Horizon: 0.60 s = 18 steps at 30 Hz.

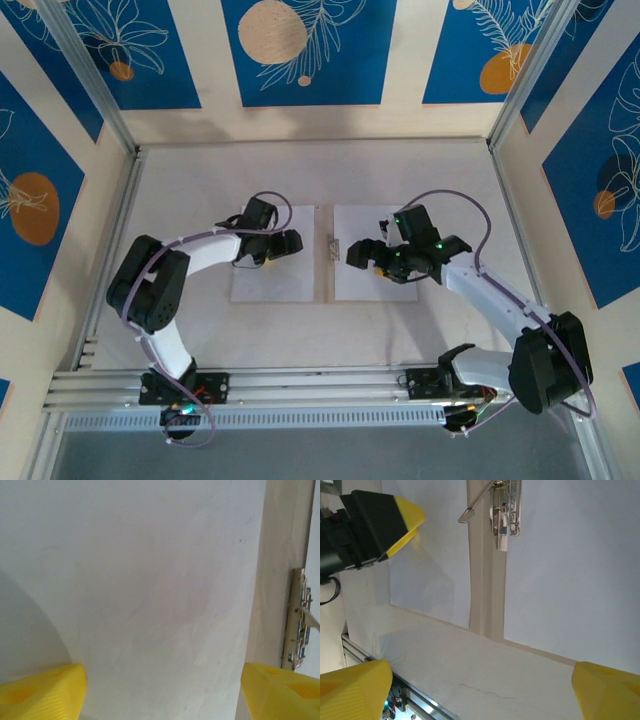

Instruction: Put the files into the folder

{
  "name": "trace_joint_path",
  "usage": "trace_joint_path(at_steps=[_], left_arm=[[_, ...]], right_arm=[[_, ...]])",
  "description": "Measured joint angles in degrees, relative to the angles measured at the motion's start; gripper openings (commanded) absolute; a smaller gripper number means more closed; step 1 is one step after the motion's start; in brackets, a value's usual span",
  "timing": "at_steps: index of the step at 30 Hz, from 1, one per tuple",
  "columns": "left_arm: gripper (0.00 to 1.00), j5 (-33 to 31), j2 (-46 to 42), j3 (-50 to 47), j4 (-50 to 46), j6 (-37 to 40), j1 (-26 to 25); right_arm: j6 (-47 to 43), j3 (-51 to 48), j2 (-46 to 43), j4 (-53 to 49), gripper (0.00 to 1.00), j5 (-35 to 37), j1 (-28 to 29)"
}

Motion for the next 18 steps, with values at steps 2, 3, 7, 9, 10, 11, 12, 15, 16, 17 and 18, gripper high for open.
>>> trace_joint_path(at_steps=[2, 3, 7, 9, 10, 11, 12, 15, 16, 17, 18], left_arm=[[0.81, -0.87, -1.53, -0.07, -1.95, 0.39, 0.09], [0.81, -1.51, -2.36, -0.07, -2.82, 0.83, 0.15], [0.8, -3.1, -5.33, -1.14, -4.55, 2.14, 0.85], [0.8, -3.26, -6.34, -2.49, -4.85, 2.62, 1.01], [0.8, -3.23, -6.58, -3.26, -4.96, 2.64, 1.05], [0.79, -3.21, -6.71, -4.11, -5.01, 2.62, 1.07], [0.78, -3.15, -6.73, -5.05, -5.03, 2.6, 1.07], [0.78, -2.58, -6.86, -7.89, -4.66, 2.47, 1.09], [0.78, -2.49, -7.3, -8.55, -3.96, 2.36, 1.09], [0.78, -2.1, -7.96, -9.07, -3.21, 2.05, 1.09], [0.77, -1.55, -8.39, -9.62, -2.54, 1.53, 1.07]], right_arm=[[0.72, 1.53, 1.81, 0.02, 0.92, 1.46, 1.75], [1.05, 2.25, 2.71, 0.07, 0.91, 2.23, 2.62], [2.23, 4.87, 5.88, -0.09, 0.88, 5.49, 5.79], [2.6, 6.88, 8.04, -0.74, 0.86, 7.93, 7.37], [2.69, 7.98, 9.11, -1.18, 0.84, 9.18, 8.0], [2.82, 9.31, 10.4, -1.7, 0.82, 10.64, 8.68], [2.99, 10.71, 11.76, -2.25, 0.82, 12.13, 9.33], [3.08, 14.43, 15.34, -3.63, 0.78, 15.96, 10.84], [3.21, 15.52, 16.46, -4.04, 0.77, 16.94, 11.23], [3.21, 16.7, 17.68, -4.5, 0.76, 17.97, 11.58], [3.21, 17.66, 18.84, -4.9, 0.74, 18.84, 11.87]])
